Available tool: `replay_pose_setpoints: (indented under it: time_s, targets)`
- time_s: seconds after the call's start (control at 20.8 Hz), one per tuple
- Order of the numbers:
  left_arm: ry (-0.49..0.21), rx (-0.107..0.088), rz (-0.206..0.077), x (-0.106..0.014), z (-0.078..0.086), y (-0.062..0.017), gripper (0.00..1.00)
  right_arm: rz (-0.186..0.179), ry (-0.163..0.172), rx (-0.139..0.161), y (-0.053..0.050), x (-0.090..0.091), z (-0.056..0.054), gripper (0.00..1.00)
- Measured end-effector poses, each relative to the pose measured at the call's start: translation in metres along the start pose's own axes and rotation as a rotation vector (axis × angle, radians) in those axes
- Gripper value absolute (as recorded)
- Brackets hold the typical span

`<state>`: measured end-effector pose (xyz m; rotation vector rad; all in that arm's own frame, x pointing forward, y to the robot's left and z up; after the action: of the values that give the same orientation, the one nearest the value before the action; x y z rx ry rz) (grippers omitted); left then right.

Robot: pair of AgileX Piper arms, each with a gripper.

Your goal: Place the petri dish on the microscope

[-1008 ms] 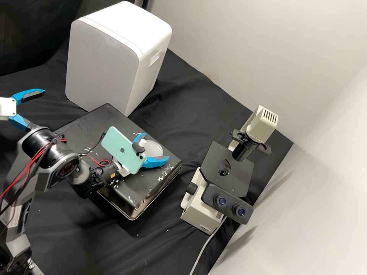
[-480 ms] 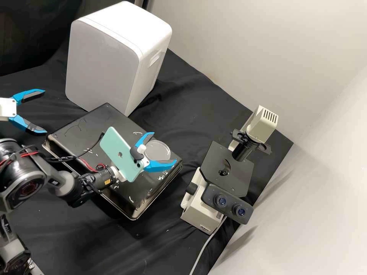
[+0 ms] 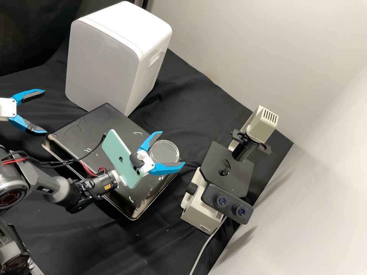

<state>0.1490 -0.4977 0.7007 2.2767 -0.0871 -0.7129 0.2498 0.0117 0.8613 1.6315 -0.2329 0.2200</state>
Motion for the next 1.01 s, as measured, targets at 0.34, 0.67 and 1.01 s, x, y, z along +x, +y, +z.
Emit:
replay_pose_setpoints:
  time_s: [0.34, 0.67, 1.01]
  targets:
    - [0.003, 0.001, 0.006, 0.002, 0.000, 0.0013, 1.00, -0.017, -0.024, -0.002, -0.005, 0.018, 0.006, 0.00]
    - [0.016, 0.016, -0.015, 0.005, 0.002, -0.0031, 1.00, -0.051, -0.136, -0.010, -0.009, 0.068, 0.030, 0.00]
    - [0.028, 0.021, -0.024, 0.005, 0.001, -0.0047, 1.00, 0.008, -0.170, -0.022, 0.012, 0.092, 0.043, 0.00]
